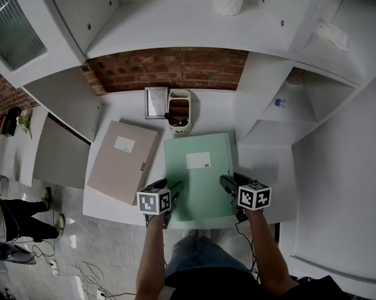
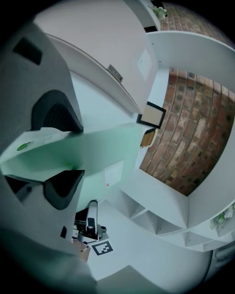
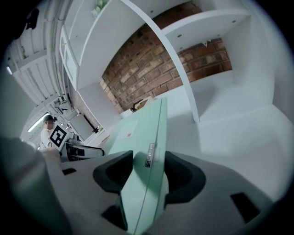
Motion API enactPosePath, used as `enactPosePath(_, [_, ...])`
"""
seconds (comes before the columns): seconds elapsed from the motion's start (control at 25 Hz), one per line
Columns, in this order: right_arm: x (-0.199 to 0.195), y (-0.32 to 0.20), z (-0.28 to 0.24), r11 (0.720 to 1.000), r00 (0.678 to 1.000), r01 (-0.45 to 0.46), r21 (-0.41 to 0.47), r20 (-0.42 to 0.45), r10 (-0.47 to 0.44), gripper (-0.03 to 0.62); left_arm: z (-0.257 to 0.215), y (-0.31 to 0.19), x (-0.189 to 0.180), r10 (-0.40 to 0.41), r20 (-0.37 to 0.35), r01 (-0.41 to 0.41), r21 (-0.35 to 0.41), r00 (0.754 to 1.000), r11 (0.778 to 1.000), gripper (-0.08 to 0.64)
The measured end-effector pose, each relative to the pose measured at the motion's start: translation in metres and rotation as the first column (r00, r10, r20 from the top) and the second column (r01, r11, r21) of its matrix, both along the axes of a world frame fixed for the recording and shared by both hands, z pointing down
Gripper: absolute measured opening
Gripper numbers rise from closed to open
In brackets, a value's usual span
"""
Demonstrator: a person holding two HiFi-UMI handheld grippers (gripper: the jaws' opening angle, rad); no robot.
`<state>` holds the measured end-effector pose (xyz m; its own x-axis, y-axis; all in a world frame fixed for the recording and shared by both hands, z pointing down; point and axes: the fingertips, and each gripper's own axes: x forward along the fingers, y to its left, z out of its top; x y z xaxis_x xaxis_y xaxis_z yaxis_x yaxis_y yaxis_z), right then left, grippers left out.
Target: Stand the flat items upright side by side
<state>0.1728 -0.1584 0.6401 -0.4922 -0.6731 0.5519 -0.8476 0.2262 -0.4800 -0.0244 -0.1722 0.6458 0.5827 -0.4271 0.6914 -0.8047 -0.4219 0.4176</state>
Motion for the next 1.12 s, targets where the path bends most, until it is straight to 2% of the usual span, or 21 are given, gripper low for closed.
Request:
enactPosePath(0.12, [0.001, -0.004, -0.021, 0.993, 1.0, 0.004, 0.115, -0.005, -0.004, 0.21, -0.018, -0.006, 0.001, 0.007, 0.003, -0.008, 0.08, 1.0, 0.997, 0.256])
enactPosePath(0.24, [0.001, -0.008, -0.043, 0.974, 1.0, 0.011, 0.226, -0.017, -0.007, 0.205, -0.036, -0.012, 0.001, 0.009, -0.003, -0.009, 0.158, 1.0, 0.987, 0.256])
enactPosePath(0.36, [-0.001, -0.011, -0.063, 0.943, 1.0, 0.021, 0.331, -0.028, -0.012, 0.199, -0.053, -0.018, -0.001, 0.012, -0.012, -0.009, 0.245, 1.0, 0.97, 0.255])
enactPosePath(0.52, [-0.002, -0.014, -0.086, 0.887, 0.999, 0.029, 0.461, -0.054, -0.004, 0.198, -0.074, -0.025, -0.003, 0.012, -0.02, -0.005, 0.354, 1.0, 0.935, 0.253])
enactPosePath(0.84, [-0.003, -0.022, -0.108, 0.761, 0.991, 0.008, 0.649, -0.109, 0.083, 0.198, -0.103, -0.046, -0.002, 0.014, -0.023, 0.002, 0.569, 1.0, 0.822, 0.252])
enactPosePath(0.96, [-0.005, -0.027, -0.109, 0.717, 0.982, 0.007, 0.697, -0.138, 0.125, 0.198, -0.106, -0.054, -0.004, 0.005, -0.024, 0.012, 0.64, 1.0, 0.768, 0.252])
enactPosePath(1.12, [-0.005, -0.023, -0.102, 0.697, 0.978, -0.014, 0.717, -0.134, 0.158, 0.197, -0.11, -0.049, -0.003, 0.003, -0.024, 0.015, 0.727, 1.0, 0.686, 0.25])
